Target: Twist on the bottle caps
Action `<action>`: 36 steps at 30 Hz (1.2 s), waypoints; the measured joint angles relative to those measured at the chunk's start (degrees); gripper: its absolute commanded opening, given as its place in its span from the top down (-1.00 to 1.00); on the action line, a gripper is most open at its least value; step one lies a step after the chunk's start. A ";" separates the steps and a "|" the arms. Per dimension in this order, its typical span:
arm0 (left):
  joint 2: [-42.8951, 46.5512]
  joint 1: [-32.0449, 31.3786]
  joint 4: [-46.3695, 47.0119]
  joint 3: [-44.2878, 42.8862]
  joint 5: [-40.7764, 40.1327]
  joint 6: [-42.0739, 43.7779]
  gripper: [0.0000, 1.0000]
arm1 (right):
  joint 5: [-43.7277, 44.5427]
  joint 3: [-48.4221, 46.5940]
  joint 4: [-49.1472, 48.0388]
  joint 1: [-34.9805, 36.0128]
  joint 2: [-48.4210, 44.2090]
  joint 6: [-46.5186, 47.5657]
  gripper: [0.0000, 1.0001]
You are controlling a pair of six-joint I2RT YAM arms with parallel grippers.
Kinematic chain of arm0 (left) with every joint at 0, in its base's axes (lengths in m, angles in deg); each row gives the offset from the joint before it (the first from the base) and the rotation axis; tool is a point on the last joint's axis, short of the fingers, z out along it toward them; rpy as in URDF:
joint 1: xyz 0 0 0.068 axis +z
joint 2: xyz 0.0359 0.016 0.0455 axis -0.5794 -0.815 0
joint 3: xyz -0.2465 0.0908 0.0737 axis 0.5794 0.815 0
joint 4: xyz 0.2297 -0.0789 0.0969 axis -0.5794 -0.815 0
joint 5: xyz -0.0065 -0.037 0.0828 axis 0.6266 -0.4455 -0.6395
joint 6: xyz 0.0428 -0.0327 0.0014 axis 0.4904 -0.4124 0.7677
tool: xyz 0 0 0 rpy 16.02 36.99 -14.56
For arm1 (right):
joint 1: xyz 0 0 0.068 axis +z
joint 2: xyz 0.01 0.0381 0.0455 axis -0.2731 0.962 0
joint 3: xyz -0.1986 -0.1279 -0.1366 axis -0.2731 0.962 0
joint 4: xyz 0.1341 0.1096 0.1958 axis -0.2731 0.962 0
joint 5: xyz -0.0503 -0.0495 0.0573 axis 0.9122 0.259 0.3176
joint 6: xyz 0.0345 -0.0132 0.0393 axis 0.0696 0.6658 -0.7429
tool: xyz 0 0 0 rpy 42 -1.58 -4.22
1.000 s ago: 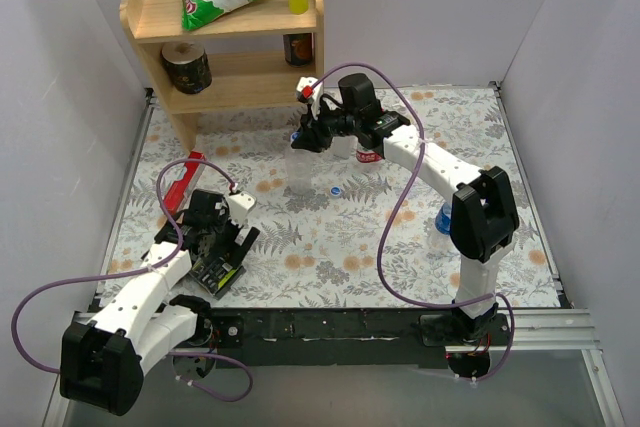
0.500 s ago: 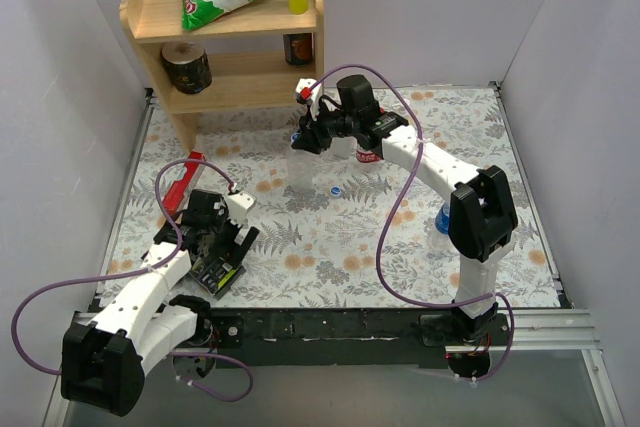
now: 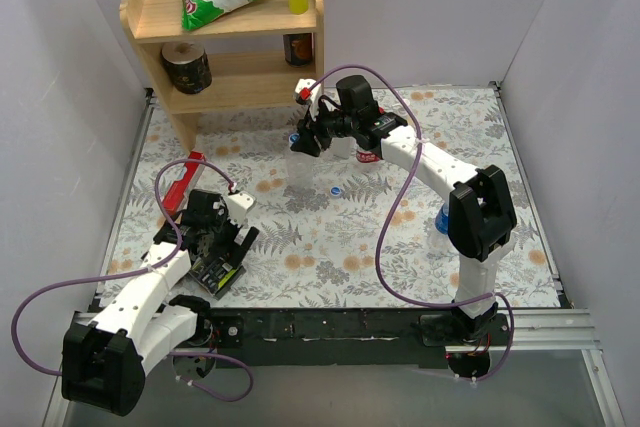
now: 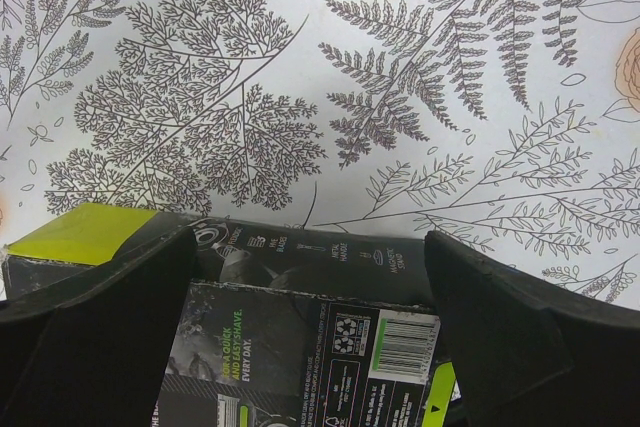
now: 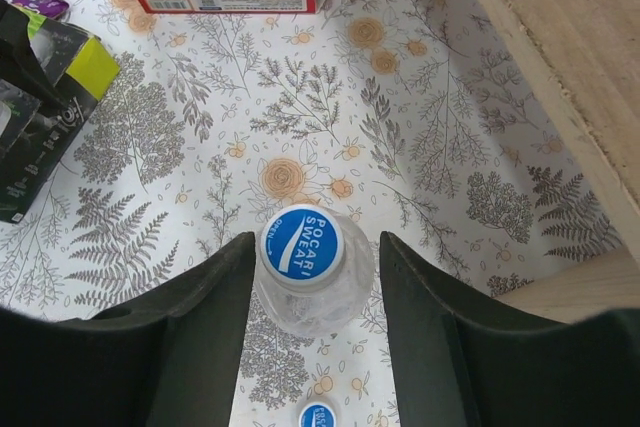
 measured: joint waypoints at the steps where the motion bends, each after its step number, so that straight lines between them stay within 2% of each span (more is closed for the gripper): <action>1: 0.00 0.04 0.00 0.00 0.07 0.02 -0.96 | 0.04 0.00 0.00 0.00 0.00 -0.02 -0.25; 4: -0.02 0.04 0.00 0.00 0.20 0.13 -0.96 | 0.24 0.00 -0.02 0.00 0.00 0.17 -0.39; 7: -0.02 0.09 0.00 0.00 0.26 0.28 -0.96 | 0.24 -0.02 0.02 0.00 0.00 0.24 -0.76; 8: -0.02 0.09 0.00 0.00 0.33 0.35 -0.96 | 0.24 -0.02 0.02 0.00 0.00 0.15 -0.79; 13: -0.26 0.15 -0.35 -0.28 1.88 1.40 -0.96 | 0.96 1.51 1.07 0.00 -1.99 0.61 -0.82; 19: -4.33 0.33 -0.33 -5.70 5.90 3.06 -0.96 | 5.05 11.54 9.53 -1.40 -18.80 3.10 -0.82; 21: -5.86 0.35 -0.15 -8.55 8.33 3.10 -0.96 | 4.96 14.91 12.26 -5.09 -26.77 3.15 -0.82; 28: -8.55 0.35 1.29 -14.16 22.01 1.79 -0.96 | 6.75 25.94 20.68 -27.34 -49.37 5.92 -0.85; 32: -8.66 -0.17 1.16 -14.36 28.46 1.33 -0.96 | 5.44 30.69 25.18 -38.82 -54.80 7.52 -0.85; 36: -8.85 -1.16 0.50 -15.98 31.10 1.38 -0.96 | 4.52 36.24 27.56 -47.74 -57.81 9.79 -0.86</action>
